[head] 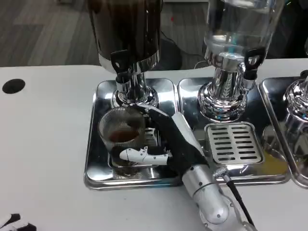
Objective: Grasp the cup under the faucet to collect the drink, then remove the cup.
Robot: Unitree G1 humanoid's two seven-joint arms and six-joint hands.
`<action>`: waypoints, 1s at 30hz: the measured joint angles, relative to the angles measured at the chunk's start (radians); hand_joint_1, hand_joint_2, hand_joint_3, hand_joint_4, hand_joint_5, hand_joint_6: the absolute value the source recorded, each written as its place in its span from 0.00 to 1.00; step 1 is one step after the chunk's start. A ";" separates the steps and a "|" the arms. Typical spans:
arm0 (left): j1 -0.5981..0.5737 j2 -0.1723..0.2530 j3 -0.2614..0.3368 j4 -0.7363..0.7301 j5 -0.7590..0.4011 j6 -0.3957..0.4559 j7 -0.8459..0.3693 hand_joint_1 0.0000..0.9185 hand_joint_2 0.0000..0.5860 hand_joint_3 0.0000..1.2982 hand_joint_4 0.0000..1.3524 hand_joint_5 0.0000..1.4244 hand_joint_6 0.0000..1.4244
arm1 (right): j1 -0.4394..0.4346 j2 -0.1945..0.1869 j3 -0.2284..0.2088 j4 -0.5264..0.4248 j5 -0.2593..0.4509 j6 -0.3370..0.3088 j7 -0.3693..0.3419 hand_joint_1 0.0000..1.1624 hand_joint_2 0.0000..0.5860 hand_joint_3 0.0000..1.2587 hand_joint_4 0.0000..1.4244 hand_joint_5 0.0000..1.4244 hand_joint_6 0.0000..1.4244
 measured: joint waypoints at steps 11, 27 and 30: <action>0.000 0.000 0.003 0.000 -0.002 0.000 -0.002 0.00 0.16 0.25 0.10 0.13 0.34 | 0.008 0.002 0.000 -0.004 0.000 0.000 -0.023 0.65 0.10 0.32 0.34 0.30 0.10; -0.035 0.007 -0.021 0.022 -0.001 0.012 -0.010 0.00 0.17 0.25 0.10 0.13 0.34 | 0.081 -0.020 -0.021 -0.106 0.011 -0.002 -0.009 0.64 0.11 0.36 0.37 0.33 0.12; -0.047 0.008 -0.033 0.023 0.001 0.019 -0.011 0.00 0.17 0.24 0.10 0.13 0.34 | 0.097 -0.032 -0.027 -0.141 0.017 -0.001 0.003 0.64 0.11 0.36 0.37 0.33 0.13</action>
